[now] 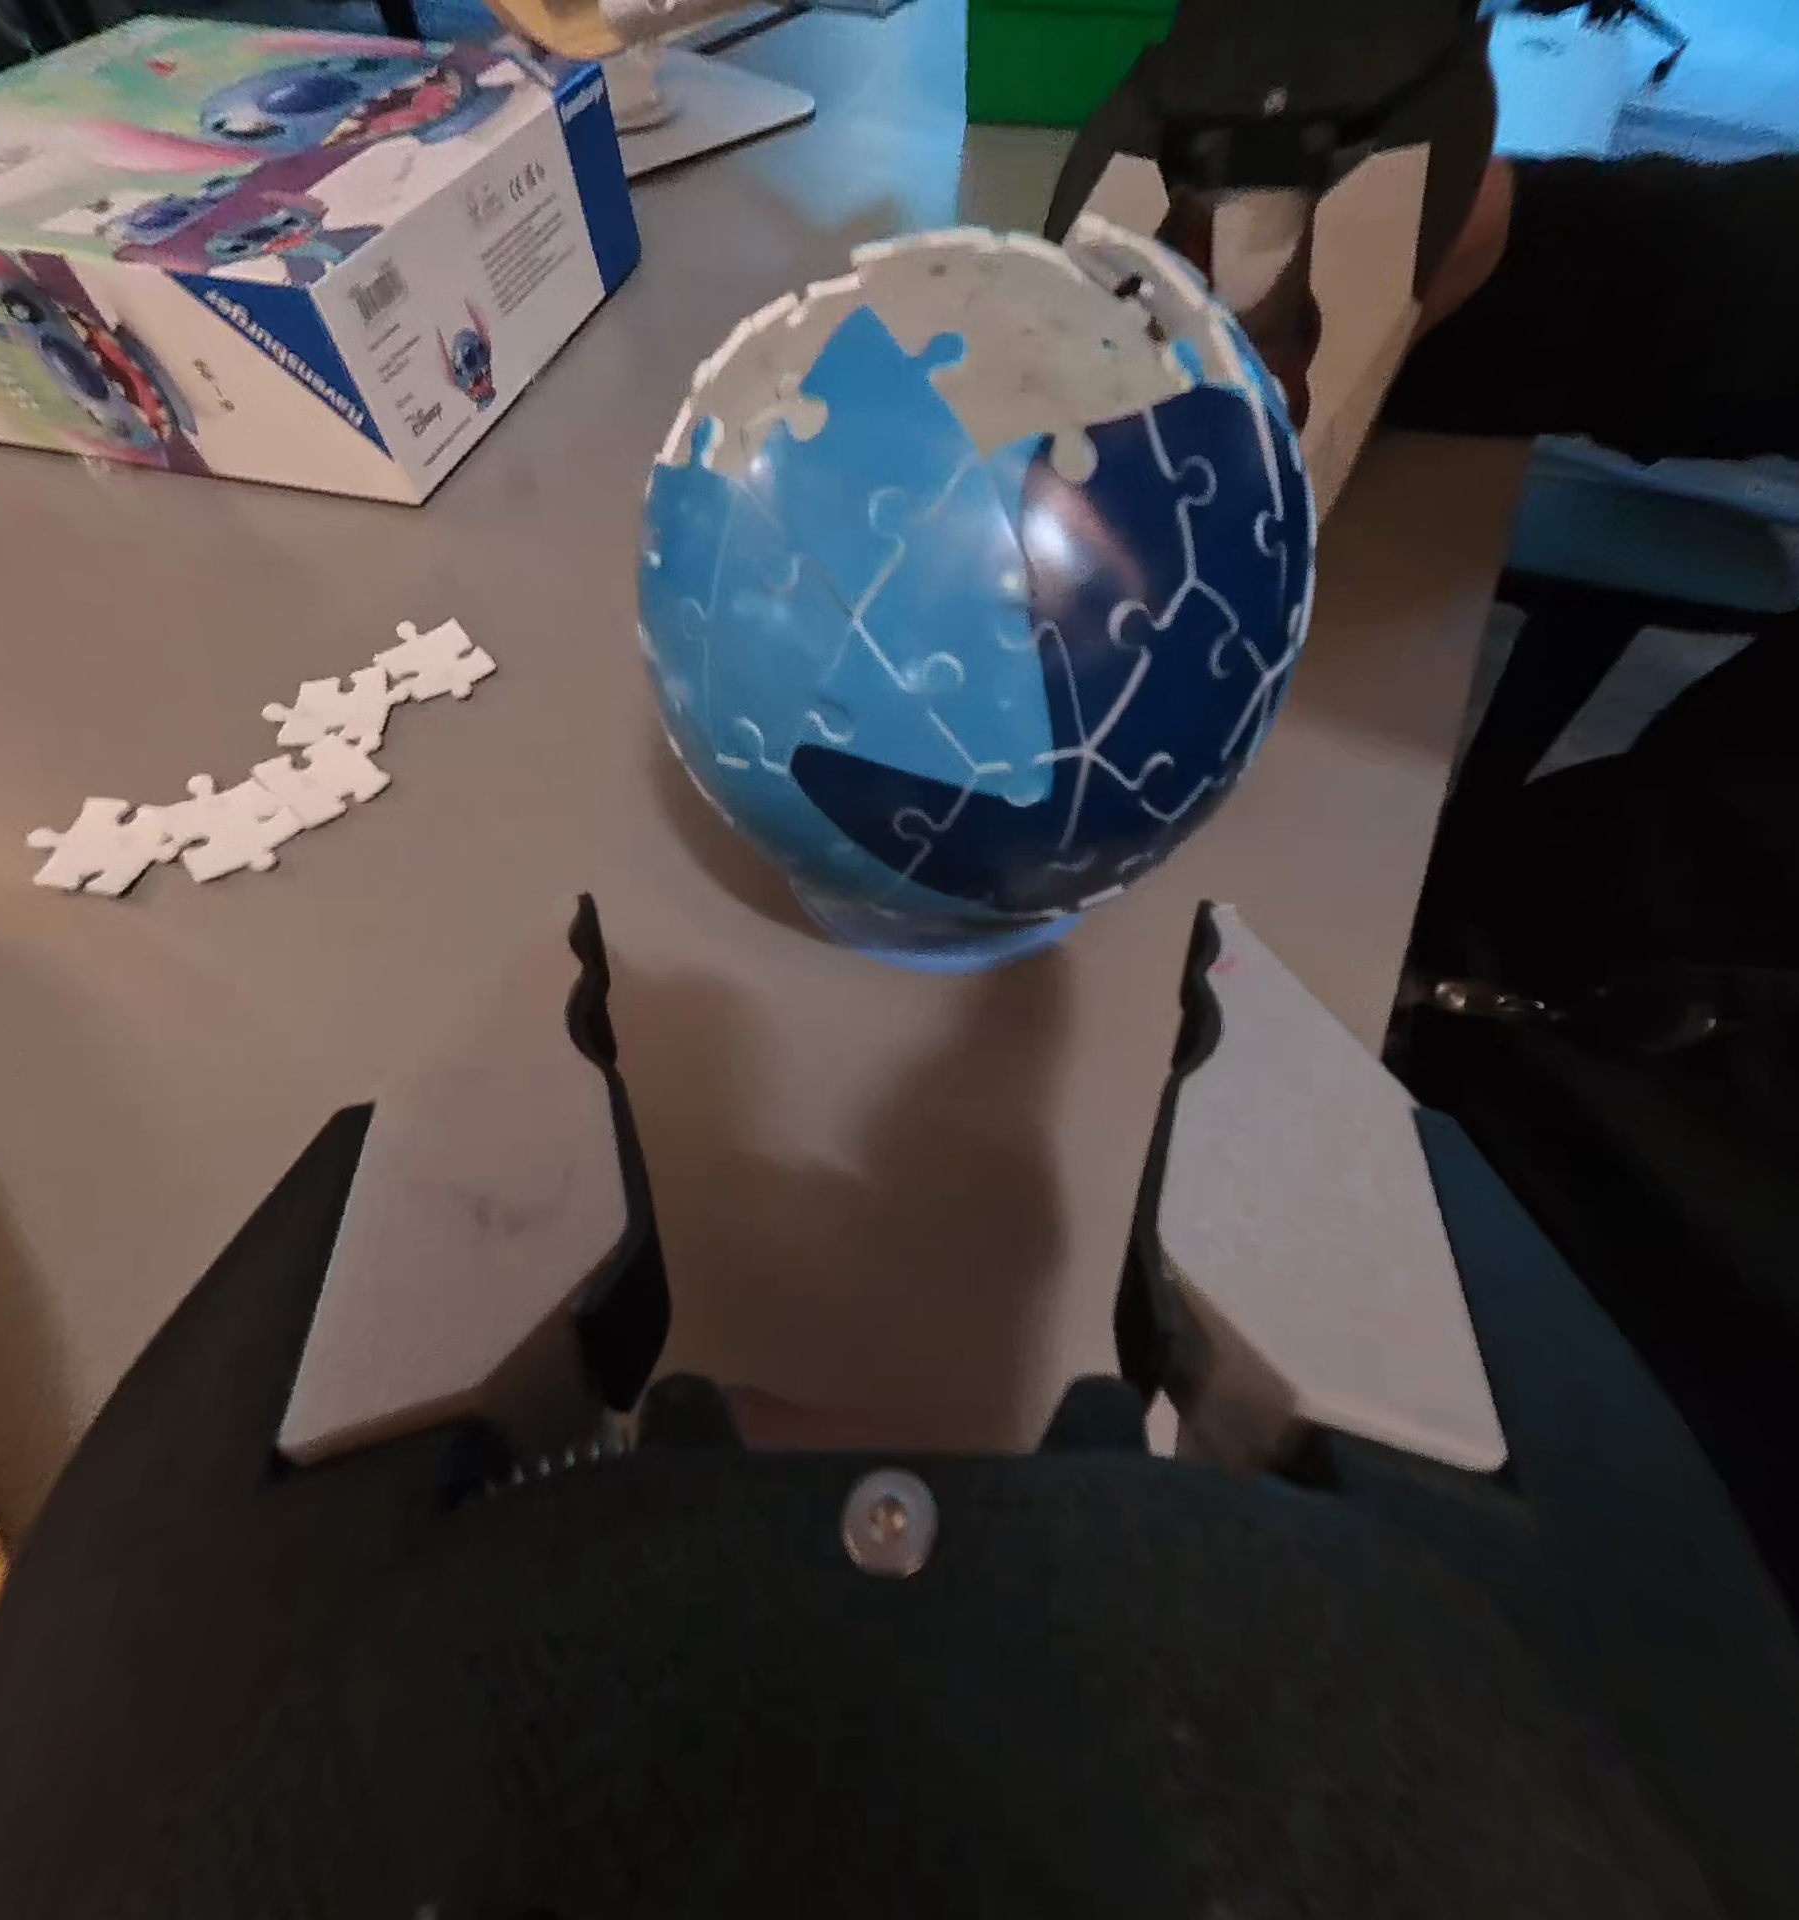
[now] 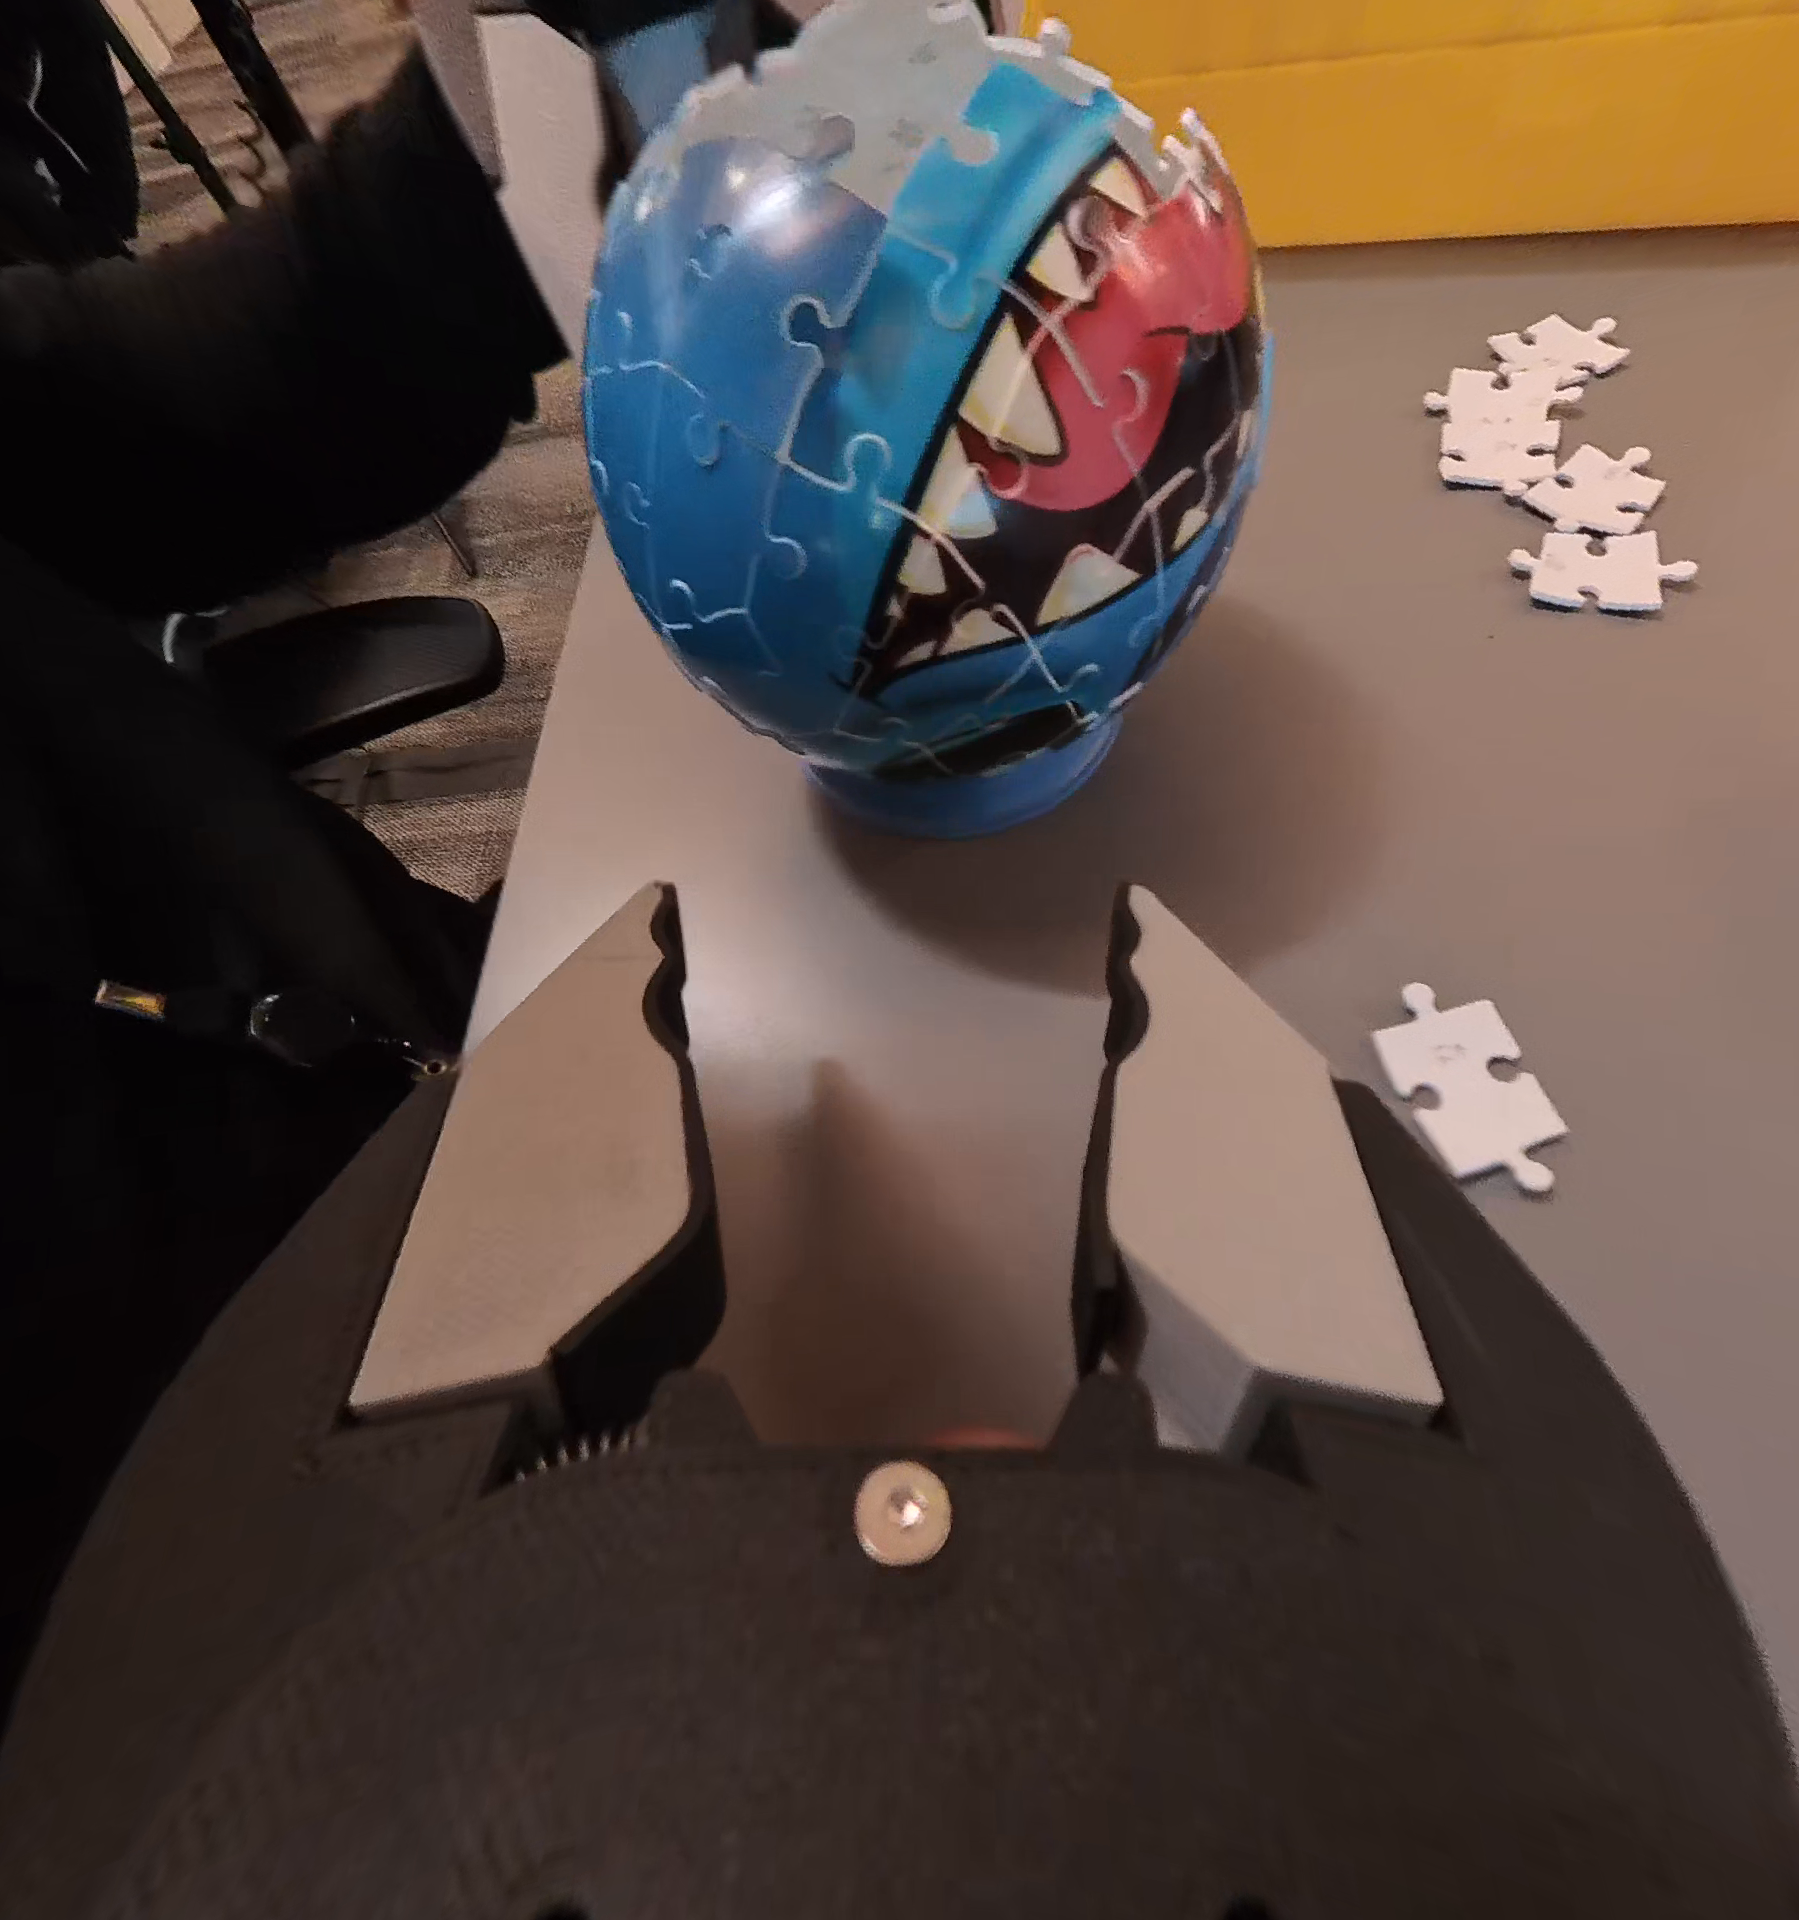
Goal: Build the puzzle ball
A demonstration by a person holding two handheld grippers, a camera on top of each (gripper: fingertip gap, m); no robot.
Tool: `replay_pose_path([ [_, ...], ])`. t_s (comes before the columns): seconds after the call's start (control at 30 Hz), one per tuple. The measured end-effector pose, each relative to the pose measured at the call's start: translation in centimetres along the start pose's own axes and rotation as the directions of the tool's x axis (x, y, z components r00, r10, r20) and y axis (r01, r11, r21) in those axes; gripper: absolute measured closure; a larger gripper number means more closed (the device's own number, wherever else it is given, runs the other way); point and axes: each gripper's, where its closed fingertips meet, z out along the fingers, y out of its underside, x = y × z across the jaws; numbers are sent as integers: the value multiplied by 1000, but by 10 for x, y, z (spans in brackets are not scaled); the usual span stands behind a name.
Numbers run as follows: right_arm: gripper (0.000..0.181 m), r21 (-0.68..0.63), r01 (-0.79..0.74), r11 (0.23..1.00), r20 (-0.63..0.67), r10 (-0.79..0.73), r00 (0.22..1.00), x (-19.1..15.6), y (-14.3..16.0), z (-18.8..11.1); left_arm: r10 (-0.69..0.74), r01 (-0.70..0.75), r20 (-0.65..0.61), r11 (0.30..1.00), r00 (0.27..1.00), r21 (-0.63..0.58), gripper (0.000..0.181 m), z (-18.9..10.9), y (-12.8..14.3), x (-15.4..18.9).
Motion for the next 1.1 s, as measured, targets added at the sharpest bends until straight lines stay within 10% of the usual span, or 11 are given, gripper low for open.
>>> replay_pose_path([
  [0.67, 101, 15, 17, 1000, -101, -15, 995, -10, -13, 8, 15, 14, -178, 987, 984, 163, 70, -12, -10, 84],
  [1.1, 102, 9, 42, 999, -148, -40, 988, -17, -11, 15, -117, 125, -89, 988, 989, 91, 70, 13, -12, 28],
])
